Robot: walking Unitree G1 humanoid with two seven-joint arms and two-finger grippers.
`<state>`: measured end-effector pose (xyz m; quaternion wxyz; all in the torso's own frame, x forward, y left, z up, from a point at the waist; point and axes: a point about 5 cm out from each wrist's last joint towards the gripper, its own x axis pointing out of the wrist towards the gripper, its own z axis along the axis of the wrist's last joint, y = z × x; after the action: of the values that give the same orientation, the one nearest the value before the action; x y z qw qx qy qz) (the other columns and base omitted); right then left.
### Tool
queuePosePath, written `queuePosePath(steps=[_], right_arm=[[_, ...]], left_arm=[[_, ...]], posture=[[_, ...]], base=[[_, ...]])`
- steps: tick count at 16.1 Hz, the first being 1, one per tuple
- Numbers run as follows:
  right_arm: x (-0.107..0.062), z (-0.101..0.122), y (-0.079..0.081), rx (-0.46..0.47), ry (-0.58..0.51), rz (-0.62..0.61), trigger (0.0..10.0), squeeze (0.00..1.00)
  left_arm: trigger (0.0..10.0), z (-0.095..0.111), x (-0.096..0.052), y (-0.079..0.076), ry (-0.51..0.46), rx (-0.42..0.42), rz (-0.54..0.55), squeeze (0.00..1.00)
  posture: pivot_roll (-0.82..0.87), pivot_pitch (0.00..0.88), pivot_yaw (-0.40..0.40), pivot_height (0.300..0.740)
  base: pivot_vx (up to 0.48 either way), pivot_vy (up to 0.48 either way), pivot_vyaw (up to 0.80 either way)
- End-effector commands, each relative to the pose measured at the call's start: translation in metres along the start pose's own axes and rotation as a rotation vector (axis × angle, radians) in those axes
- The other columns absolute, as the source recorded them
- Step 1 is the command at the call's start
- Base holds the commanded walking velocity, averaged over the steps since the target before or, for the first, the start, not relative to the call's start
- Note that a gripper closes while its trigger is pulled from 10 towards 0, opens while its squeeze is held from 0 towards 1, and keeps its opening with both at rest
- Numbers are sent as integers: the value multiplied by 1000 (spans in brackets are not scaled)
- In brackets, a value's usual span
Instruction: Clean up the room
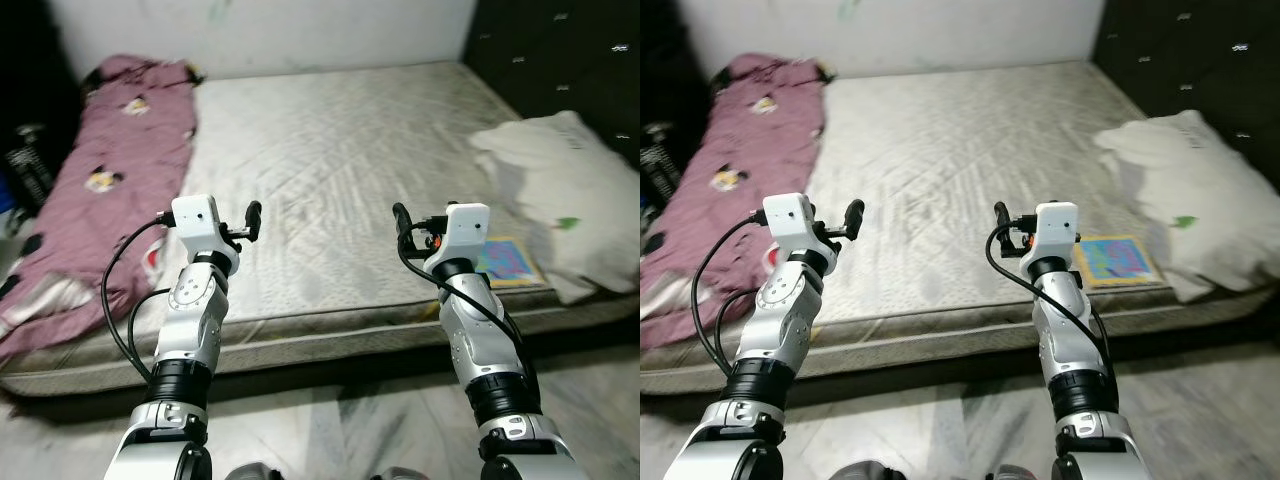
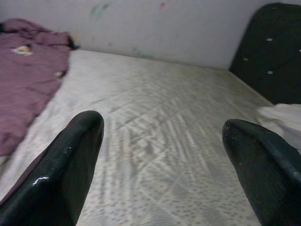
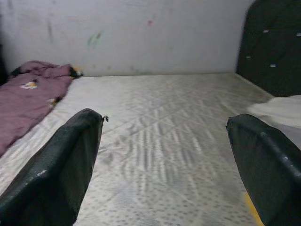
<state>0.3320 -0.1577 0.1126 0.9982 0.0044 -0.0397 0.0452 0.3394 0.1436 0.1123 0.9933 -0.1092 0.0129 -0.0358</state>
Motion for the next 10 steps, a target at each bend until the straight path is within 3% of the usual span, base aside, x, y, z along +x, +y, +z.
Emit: queuePosePath(steps=[1,10], right_arm=[[1,1,2,1,1,3,10000,0],[2,1,2,4,2,2,10000,0]], left_arm=[[10000,4,0,0,-17,6,-11,0],[10000,3,-1,1,-9,0,-12,0]], posture=[[-88,0,52,740],[-87,0,51,740]], base=[[330,0,0],[330,0,0]])
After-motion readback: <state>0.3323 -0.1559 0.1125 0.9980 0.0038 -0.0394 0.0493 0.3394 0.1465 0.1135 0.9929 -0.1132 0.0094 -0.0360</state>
